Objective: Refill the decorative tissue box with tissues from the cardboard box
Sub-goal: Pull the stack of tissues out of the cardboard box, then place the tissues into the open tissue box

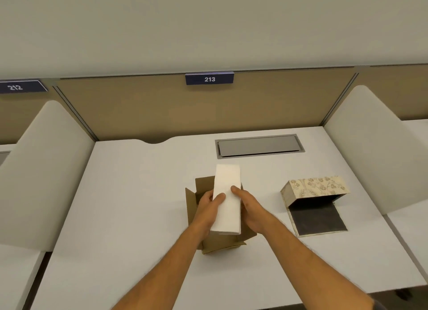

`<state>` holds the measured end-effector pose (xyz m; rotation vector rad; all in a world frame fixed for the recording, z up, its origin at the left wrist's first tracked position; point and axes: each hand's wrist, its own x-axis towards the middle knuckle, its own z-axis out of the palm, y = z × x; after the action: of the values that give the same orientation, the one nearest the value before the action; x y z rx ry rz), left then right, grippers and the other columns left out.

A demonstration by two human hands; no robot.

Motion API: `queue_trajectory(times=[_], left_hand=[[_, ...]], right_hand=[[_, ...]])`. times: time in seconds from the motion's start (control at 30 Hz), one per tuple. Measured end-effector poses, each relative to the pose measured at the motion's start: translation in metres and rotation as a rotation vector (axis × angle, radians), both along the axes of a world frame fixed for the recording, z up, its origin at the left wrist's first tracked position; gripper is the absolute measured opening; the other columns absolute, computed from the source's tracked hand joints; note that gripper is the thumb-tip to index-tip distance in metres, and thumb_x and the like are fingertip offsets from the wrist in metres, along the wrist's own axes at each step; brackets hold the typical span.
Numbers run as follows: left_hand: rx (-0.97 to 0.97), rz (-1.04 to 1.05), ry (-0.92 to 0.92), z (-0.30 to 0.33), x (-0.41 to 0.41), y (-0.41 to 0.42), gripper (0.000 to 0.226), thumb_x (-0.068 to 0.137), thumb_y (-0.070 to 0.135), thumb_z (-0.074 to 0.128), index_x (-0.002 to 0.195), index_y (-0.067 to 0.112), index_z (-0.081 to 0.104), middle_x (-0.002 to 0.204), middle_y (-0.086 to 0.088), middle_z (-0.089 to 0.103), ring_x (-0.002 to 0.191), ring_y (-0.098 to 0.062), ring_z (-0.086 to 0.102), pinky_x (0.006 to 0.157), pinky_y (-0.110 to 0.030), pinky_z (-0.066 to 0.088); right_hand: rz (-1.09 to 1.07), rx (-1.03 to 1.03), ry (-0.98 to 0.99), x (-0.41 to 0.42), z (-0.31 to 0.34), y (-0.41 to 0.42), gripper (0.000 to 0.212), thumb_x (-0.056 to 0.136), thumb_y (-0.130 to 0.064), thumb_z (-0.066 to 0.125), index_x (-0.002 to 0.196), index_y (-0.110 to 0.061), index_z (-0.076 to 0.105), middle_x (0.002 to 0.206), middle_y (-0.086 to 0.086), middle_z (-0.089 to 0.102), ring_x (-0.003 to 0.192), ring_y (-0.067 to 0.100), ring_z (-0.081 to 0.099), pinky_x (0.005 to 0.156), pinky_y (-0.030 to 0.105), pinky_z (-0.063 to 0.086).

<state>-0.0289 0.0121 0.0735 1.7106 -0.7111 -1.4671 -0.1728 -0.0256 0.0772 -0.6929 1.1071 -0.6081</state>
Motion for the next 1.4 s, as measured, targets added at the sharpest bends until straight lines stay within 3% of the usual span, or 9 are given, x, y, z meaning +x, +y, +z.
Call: queue_trajectory(times=[0.13,0.27,0.53,0.73,0.87,0.97,1.1,1.2,1.4], left_hand=[[-0.039,-0.046,-0.007,0.001,-0.018,-0.003,0.046,0.091,0.047,0.062,0.131,0.025,0.054,0.121,0.001,0.067,0.105,-0.021,0.067,0.096,-0.047,0.056],[-0.071,-0.070,-0.007,0.006,-0.040,-0.002,0.038,0.095,0.041,0.061,0.128,0.025,0.053,0.120,0.001,0.066,0.103,-0.019,0.067,0.086,-0.036,0.057],[-0.109,-0.096,0.008,0.013,-0.096,-0.011,0.033,0.093,0.039,0.063,0.124,0.029,0.057,0.116,0.002,0.070,0.100,-0.020,0.070,0.081,-0.036,0.058],[-0.122,-0.045,0.031,0.003,-0.161,-0.023,0.049,0.081,0.051,0.069,0.125,0.033,0.056,0.123,-0.001,0.066,0.107,-0.023,0.068,0.094,-0.043,0.058],[-0.109,-0.054,0.059,-0.007,-0.207,-0.030,0.068,0.076,0.056,0.068,0.136,0.028,0.052,0.129,0.001,0.063,0.115,-0.022,0.064,0.100,-0.042,0.054],[-0.089,-0.058,0.081,-0.013,-0.236,-0.033,0.073,0.074,0.057,0.070,0.138,0.026,0.051,0.130,-0.001,0.063,0.115,-0.023,0.063,0.097,-0.039,0.056],[-0.068,-0.006,0.121,-0.017,-0.265,-0.038,0.061,0.084,0.039,0.075,0.137,0.026,0.050,0.130,-0.001,0.061,0.116,-0.023,0.063,0.096,-0.040,0.058],[-0.081,0.072,0.173,-0.015,-0.277,-0.046,0.067,0.075,0.041,0.076,0.135,0.026,0.051,0.130,-0.004,0.060,0.116,-0.025,0.062,0.091,-0.039,0.059],[-0.097,0.217,0.239,-0.014,-0.287,-0.070,0.054,0.085,0.030,0.075,0.134,0.020,0.055,0.129,-0.008,0.063,0.119,-0.029,0.060,0.078,-0.032,0.056]], right_hand=[[-0.004,-0.006,-0.017,-0.019,0.003,-0.008,0.052,0.089,-0.046,0.068,0.132,-0.021,0.053,0.128,0.012,0.065,0.119,0.034,0.062,0.104,0.054,0.050],[-0.051,-0.016,-0.020,-0.039,0.002,-0.016,0.065,0.083,-0.047,0.072,0.136,-0.018,0.049,0.131,0.014,0.063,0.120,0.036,0.061,0.103,0.056,0.050],[-0.109,0.007,-0.049,-0.103,0.006,-0.032,0.053,0.088,-0.034,0.070,0.135,-0.014,0.052,0.130,0.014,0.063,0.120,0.036,0.059,0.102,0.056,0.051],[-0.180,0.047,-0.090,-0.170,0.008,-0.053,0.044,0.088,-0.017,0.068,0.130,-0.011,0.053,0.126,0.016,0.064,0.116,0.037,0.061,0.093,0.053,0.056],[-0.227,0.060,-0.109,-0.218,0.002,-0.071,0.048,0.087,-0.015,0.070,0.131,-0.011,0.052,0.126,0.015,0.064,0.116,0.037,0.061,0.097,0.056,0.053],[-0.271,0.083,-0.135,-0.251,-0.003,-0.082,0.054,0.085,-0.015,0.073,0.134,-0.012,0.050,0.128,0.016,0.064,0.117,0.038,0.062,0.099,0.058,0.051],[-0.300,0.062,-0.157,-0.283,0.000,-0.094,0.058,0.086,-0.015,0.072,0.138,-0.015,0.046,0.132,0.015,0.061,0.119,0.037,0.059,0.094,0.054,0.054],[-0.339,0.057,-0.206,-0.304,0.000,-0.105,0.059,0.085,-0.014,0.073,0.138,-0.016,0.048,0.134,0.015,0.061,0.122,0.036,0.059,0.094,0.053,0.055],[-0.440,0.037,-0.178,-0.348,0.009,-0.120,0.044,0.092,-0.036,0.064,0.130,-0.013,0.060,0.128,0.013,0.066,0.116,0.031,0.062,0.082,0.042,0.057]])
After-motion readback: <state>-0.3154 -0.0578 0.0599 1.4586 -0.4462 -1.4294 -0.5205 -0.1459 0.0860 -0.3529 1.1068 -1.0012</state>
